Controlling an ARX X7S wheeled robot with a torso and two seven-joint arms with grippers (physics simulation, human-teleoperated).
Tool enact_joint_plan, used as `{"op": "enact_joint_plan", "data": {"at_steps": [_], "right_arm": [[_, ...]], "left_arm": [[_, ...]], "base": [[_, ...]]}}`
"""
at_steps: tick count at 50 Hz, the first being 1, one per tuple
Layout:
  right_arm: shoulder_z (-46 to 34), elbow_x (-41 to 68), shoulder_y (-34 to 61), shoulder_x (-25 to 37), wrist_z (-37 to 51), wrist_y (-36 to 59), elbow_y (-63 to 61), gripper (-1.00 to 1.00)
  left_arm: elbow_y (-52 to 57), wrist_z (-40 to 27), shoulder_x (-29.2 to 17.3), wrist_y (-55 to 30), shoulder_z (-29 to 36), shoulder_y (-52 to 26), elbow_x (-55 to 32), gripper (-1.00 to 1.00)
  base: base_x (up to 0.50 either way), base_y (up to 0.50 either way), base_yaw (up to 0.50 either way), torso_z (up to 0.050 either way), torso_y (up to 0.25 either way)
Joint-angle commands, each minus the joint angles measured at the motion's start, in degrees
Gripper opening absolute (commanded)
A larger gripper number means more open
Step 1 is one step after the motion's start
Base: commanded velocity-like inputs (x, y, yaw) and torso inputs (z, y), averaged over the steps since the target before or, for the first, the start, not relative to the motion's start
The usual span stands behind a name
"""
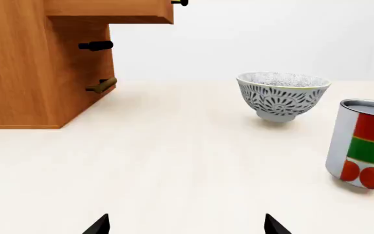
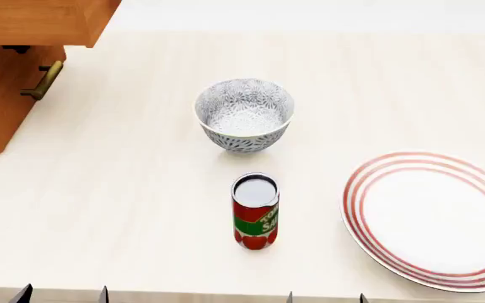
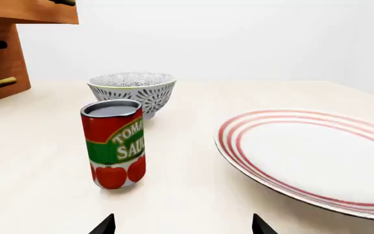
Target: Put the bowl on top of the cabinet.
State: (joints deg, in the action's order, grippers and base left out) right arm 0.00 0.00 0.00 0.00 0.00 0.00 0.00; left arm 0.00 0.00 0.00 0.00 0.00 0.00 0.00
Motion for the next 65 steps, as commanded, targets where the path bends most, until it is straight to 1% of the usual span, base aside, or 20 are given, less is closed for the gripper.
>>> {"op": "enact_joint_plan", "data": {"at_steps": [1, 3, 5, 8, 13, 14, 15, 18, 20, 21, 26, 28, 30, 33, 35, 39, 44, 51, 57, 65], "right_arm": [[-1.21, -0.08, 0.46, 0.97, 1.7, -0.36, 1.53, 1.0], [-1.12, -1.26, 0.64, 1.08, 5.06, 3.27, 0.67, 1.0], [-1.17, 0.1, 0.7, 1.46, 5.38, 3.23, 0.94, 1.0], [-2.29, -1.29, 1.1, 2.01, 7.03, 6.83, 1.05, 1.0], [-2.68, 0.78, 1.24, 2.36, 7.12, 7.49, 0.78, 1.0], [-3.01, 0.78, 1.29, 2.53, 7.12, 6.95, 0.82, 1.0], [-3.21, 0.86, 1.38, 2.74, 7.09, 6.49, 1.17, 1.0], [-3.98, 0.28, 1.61, 3.34, 7.52, 6.69, 2.04, 1.0], [-4.81, -1.45, 1.16, 3.82, 8.66, 7.15, 0.38, 1.0], [-4.78, -1.49, 0.98, 3.9, 8.97, 7.24, -0.28, 1.0], [-5.15, -2.66, -0.3, 5.02, 10.11, 5.38, -6.78, 1.0], [-4.72, -2.42, -0.82, 5.06, 10.54, 7.69, -11.71, 1.0], [-4.63, -2.15, -0.98, 5.25, 10.64, 8.22, -13.77, 1.0], [-4.6, -2.05, -1.59, 5.52, 10.79, 11.37, -19.99, 1.0], [-4.75, -2.05, -1.74, 5.73, 10.86, 12.7, -23.08, 1.0], [-5.12, -2.27, -1.57, 6.02, 11.09, 16.62, -29.46, 1.0], [-6.3, -3.68, -1.36, 6.82, 11.51, 19.82, -35.43, 1.0], [-6.93, -4.21, -0.72, 7.27, 11.83, 23.97, -42.33, 1.0], [-7.7, -4.78, 0.12, 7.59, 12.01, 27.46, -46.51, 1.0], [-7.3, -4.67, 0.44, 7.66, 13.11, 28.12, -48.69, 1.0]], "left_arm": [[-0.79, -1.17, -0.96, 0.4, 1.68, -0.25, 0.12, 1.0], [-1.03, -1.69, -1.25, 1.14, 2.16, -0.35, -1.03, 1.0], [-1.36, -2.37, -1.74, 1.68, 2.68, -0.38, -0.89, 1.0], [-0.93, -3.54, -2.15, 3.95, 3.56, 0.29, -0.19, 1.0], [1.03, -4.28, -2.88, 2.04, 4.38, 0.75, -0.47, 1.0], [-0.35, -4.41, -2.99, 3.25, 4.56, 0.63, -0.45, 1.0], [1.8, -4.56, -3.31, 0.38, 5.01, 0.8, 0.13, 1.0], [-0.04, -6.67, -3.17, 2.39, 5.26, 0.23, 1.45, 1.0], [0.26, -7.31, -3.37, 1.54, 5.44, 0.07, 1.85, 1.0], [1.1, -6.31, -3.57, 2.52, 5.26, 0.58, 0.11, 1.0], [7.01, -6.85, -4.88, 2.54, 6.65, 1.23, 2.19, 1.0], [12.09, -6.15, -5.03, -0.52, 6.64, 1.23, 0.88, 1.0], [12.85, -6.23, -5.27, 0.01, 6.51, 1.5, 0.39, 1.0], [18.13, -6.36, -6.19, -1.67, 6.45, 2.23, 0.61, 1.0], [23.11, -6.48, -6.41, -6.33, 6.24, 2.08, 0.31, 1.0], [27.25, -6.95, -6.97, -6.8, 6.26, 3.0, 0.39, 1.0], [36.21, -6.26, -7.35, -12.03, 6.18, 3.68, -2.3, 1.0], [46.8, -7.7, -8.19, -18.57, 6.18, 3.53, -1.01, 1.0], [51.55, -7.95, -8.83, -22.31, 4.87, 2.82, -2.33, 1.0], [54.89, -8.75, -9.77, -25.27, 4.06, 2.29, -2.64, 1.0]], "base": [[0.0, 0.0, 0.0, 0.0, 0.0], [0.0, 0.0, 0.0, 0.0, 0.0], [0.0, 0.0, 0.0, 0.0, 0.0], [0.0, 0.0, 0.0, 0.0, 0.0], [0.0, 0.0, 0.0, 0.0, 0.0], [0.0, 0.0, 0.0, 0.0, 0.0], [0.0, 0.0, 0.0, 0.0, 0.0], [0.0, 0.0, 0.0, 0.0, 0.0], [0.0, 0.0, 0.0, 0.0, 0.0], [0.0, 0.0, 0.0, 0.0, 0.0], [0.0, 0.0, 0.0, 0.0, 0.0], [0.0, 0.0, 0.0, 0.0, 0.0], [0.0, 0.0, 0.0, 0.0, 0.0], [0.0, 0.0, 0.0, 0.0, 0.0], [0.0, 0.0, 0.0, 0.0, 0.0], [0.0, 0.0, 0.0, 0.0, 0.0], [0.0, 0.0, 0.0, 0.0, 0.0], [0.0, 0.0, 0.0, 0.0, 0.0], [0.0, 0.0, 0.0, 0.0, 0.0], [0.0, 0.0, 0.0, 0.0, 0.0]]}}
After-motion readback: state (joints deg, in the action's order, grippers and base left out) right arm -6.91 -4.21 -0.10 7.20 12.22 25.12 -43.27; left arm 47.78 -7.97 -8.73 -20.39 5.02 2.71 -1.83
